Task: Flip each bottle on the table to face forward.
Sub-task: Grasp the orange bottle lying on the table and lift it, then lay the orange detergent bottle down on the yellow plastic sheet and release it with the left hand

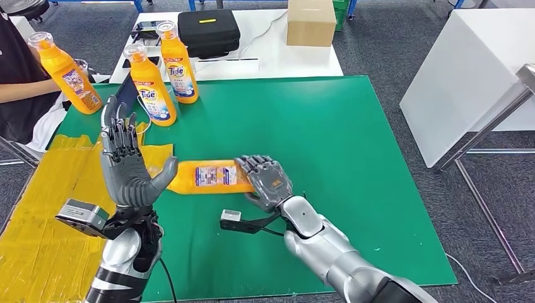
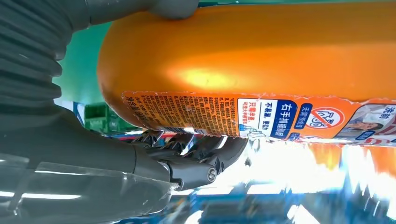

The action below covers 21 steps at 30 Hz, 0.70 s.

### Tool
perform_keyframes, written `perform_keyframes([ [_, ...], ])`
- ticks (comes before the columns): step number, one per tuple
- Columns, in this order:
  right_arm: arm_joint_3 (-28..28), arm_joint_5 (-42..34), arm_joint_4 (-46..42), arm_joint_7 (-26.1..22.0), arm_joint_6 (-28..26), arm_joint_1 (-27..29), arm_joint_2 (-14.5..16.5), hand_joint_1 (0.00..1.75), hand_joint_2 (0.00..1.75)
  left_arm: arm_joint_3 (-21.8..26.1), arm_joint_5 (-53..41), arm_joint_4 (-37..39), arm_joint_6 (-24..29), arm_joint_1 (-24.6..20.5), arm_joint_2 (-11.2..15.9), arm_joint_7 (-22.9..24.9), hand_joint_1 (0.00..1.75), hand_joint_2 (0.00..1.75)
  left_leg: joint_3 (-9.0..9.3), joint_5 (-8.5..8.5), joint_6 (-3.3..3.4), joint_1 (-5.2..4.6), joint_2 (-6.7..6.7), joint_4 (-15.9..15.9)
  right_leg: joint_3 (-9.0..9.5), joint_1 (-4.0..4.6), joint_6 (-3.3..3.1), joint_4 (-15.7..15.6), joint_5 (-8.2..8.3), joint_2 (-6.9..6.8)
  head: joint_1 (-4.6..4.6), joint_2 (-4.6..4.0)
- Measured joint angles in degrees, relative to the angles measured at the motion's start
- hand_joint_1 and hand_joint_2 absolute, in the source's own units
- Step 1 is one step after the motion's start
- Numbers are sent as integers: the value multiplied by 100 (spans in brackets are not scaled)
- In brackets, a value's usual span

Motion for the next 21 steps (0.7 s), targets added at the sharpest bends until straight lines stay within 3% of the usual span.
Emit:
perform_keyframes([
  [5, -1041, -449, -1933, -305, -79, 756, -114, 175, 175, 81, -179, -100, 100, 261, 2, 96, 0, 175, -13, 0, 0, 0, -6, 0, -11, -1, 0, -1, -1, -4, -2, 0],
  [9, -1607, -697, -2859, -457, -67, 1181, -157, 175, 175, 136, -240, -126, 113, 386, 5, 163, 0, 175, -14, -1, 1, -2, -5, -1, -13, -2, 0, -1, -1, -3, 0, 0],
  [21, -2019, -844, -3341, -597, -49, 1567, -157, 175, 175, 176, -277, -188, 122, 460, 7, 217, 0, 175, -13, 0, 1, 0, -4, -1, -13, -1, 0, -1, 0, -3, -1, 0],
])
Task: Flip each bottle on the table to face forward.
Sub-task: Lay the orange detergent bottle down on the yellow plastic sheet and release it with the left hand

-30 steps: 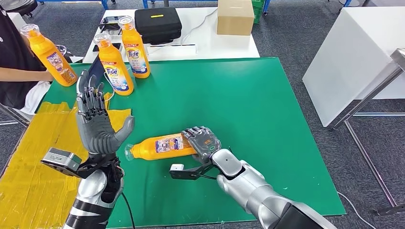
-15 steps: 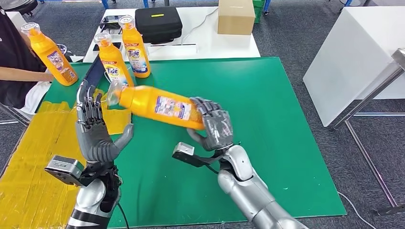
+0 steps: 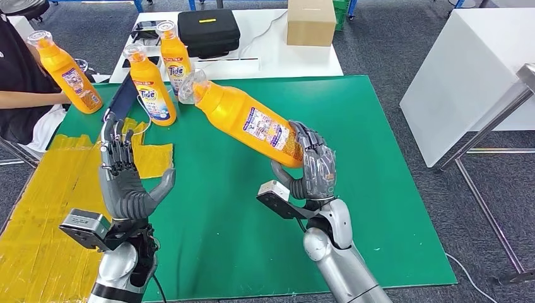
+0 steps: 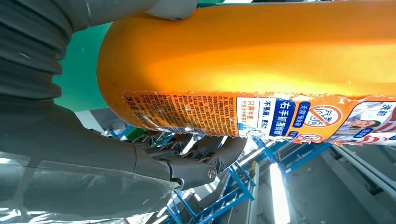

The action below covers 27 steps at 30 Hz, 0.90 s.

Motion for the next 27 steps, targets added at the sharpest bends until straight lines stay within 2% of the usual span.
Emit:
perform_keyframes([
  [10, -49, -32, -23, -1, 36, 12, 4, 175, 175, 20, 11, -45, -1, 43, 0, 2, 0, 175, -1, 0, 0, -2, 0, 0, 0, -1, 0, 0, 0, 0, -1, 0],
  [12, -62, -97, -23, -17, 78, 13, 9, 175, 175, 27, 126, -65, -131, 55, 1, 50, 0, 175, -1, 0, 0, -2, 0, 0, 0, -1, 0, 0, 0, 0, -1, 0],
  [15, -66, -402, -25, -193, 302, 26, 28, 175, 175, 31, 775, -57, -1009, 52, 33, 350, 0, 175, 0, 0, 0, -1, 0, 0, -1, -1, 0, 0, 0, 0, -1, 0],
  [18, -56, -1101, -37, -541, 884, 59, 62, 175, 175, 28, 1504, 104, -2243, -15, 139, 696, 0, 175, 0, 0, 0, -1, 1, 0, -3, 0, 0, 0, 0, 1, -1, 0],
  [20, -36, -1457, -38, -713, 1203, 67, 84, 175, 175, 16, 1778, 313, -2780, -108, 229, 837, 0, 175, 0, 0, 0, 0, 1, 0, -3, 0, 0, 0, 0, 1, -1, 0],
  [22, -4, -1623, -33, -790, 1365, 66, 112, 175, 175, -4, 1876, 542, -3017, -212, 306, 904, 0, 175, -1, 1, -1, 0, 1, 0, -3, 0, 0, 0, 0, 1, -1, 0],
  [27, 131, -1736, 26, -845, 1522, 61, 174, 175, 175, -34, 1969, 904, -3152, -372, 387, 957, 0, 175, -2, 1, -1, 0, 1, -1, -3, 1, 0, 1, 0, 0, -1, 0],
])
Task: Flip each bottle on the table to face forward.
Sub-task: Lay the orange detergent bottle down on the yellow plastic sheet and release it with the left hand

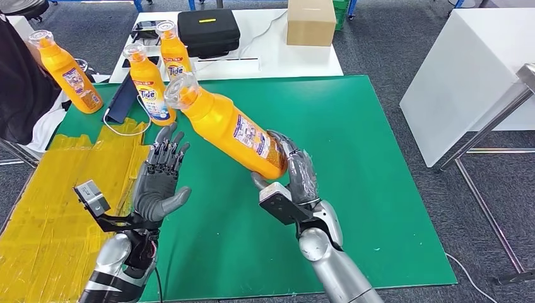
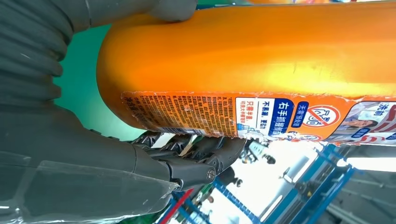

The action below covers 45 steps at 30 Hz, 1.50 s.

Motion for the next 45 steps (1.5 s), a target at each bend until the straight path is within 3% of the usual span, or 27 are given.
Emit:
perform_keyframes([
  [28, 541, -15, 578, -4, 243, -154, 212, 175, 175, -117, 97, 381, -37, -196, 48, 42, 0, 175, -4, 0, 0, -1, 0, 0, -4, 0, 0, 0, 0, 0, 1, 0],
  [45, 1256, 914, 912, 84, -256, -218, 402, 175, 175, -149, 106, 450, 28, -242, 46, 46, 0, 175, -4, 0, 0, 0, 0, 0, -5, 0, 0, 0, 0, 0, 0, 0],
])
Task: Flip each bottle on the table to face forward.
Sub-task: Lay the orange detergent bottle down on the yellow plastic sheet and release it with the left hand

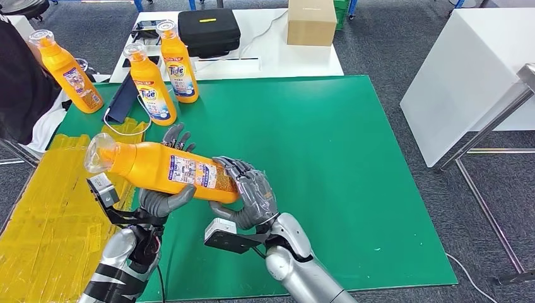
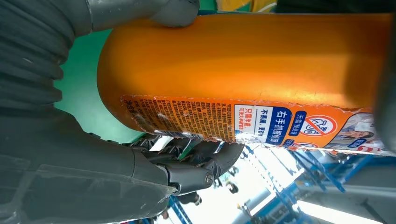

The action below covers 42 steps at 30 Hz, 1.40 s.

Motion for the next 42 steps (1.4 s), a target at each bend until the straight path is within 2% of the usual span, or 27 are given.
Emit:
perform_keyframes([
  [4, 80, 25, 25, 45, -16, -21, 8, 175, 175, 0, 0, 11, 1, 0, 0, 0, 1, 175, 0, 0, 0, 0, 0, 0, 0, 0, 0, 0, 0, 0, 1, 1],
  [5, 90, 25, 33, 50, -16, -28, 8, 175, 175, 0, 0, 15, 2, 0, 0, 0, 38, 175, 0, 0, 0, 0, 0, 0, 0, 0, 0, 0, 0, 0, 1, 1],
  [8, 116, 12, 62, 60, -23, -51, 8, 175, 175, 0, 0, 22, 21, 0, 0, -3, 167, 175, 0, 0, 0, -1, 0, 0, 0, 0, 0, 0, 0, 0, 1, 0],
  [9, 123, 1, 73, 62, -30, -57, 8, 175, 175, 0, 0, 23, 33, 0, -1, -5, 174, 175, 0, 0, 0, -1, 0, 0, 0, 0, 0, 0, 0, 0, 0, 1],
  [29, 171, -136, 158, 66, -75, -74, 8, 172, 175, 0, -4, 35, 167, 1, -21, -9, 175, 175, 0, 0, 0, 0, 1, 0, -1, 0, 0, 0, 0, 0, 0, 0],
  [30, 171, -145, 161, 66, -82, -73, 8, 155, 175, 0, -10, 35, 184, 1, -23, -9, 175, 175, 0, 0, 0, 0, 1, 0, -1, 0, 0, 0, 0, 0, 0, 0],
  [33, 171, -177, 166, 65, -120, -69, 8, 27, 175, 0, -61, 35, 248, 1, -25, -11, 175, 175, 0, 0, 0, 0, 1, 0, -1, 0, 0, 0, 0, 0, 0, 0],
  [34, 170, -192, 166, 63, -129, -66, 7, 0, 175, 0, -99, 34, 276, -1, -26, -16, 175, 175, 0, 0, 0, 0, 1, 0, -1, 0, 0, 0, 0, 0, 0, 1],
  [38, 162, -404, 79, -9, -116, 34, -3, 0, 175, -2, -415, 14, 512, 4, -28, -65, 175, 175, 0, 0, 0, 0, 1, 0, -1, 0, 0, 0, 0, 0, 1, 0],
  [42, 71, -1020, -491, -108, 173, 290, -92, 0, 175, -2, -1133, -179, 1119, 103, -25, -126, 175, 175, -2, 0, 0, 0, 0, 0, -2, 0, 0, 0, 0, 0, 1, 0],
])
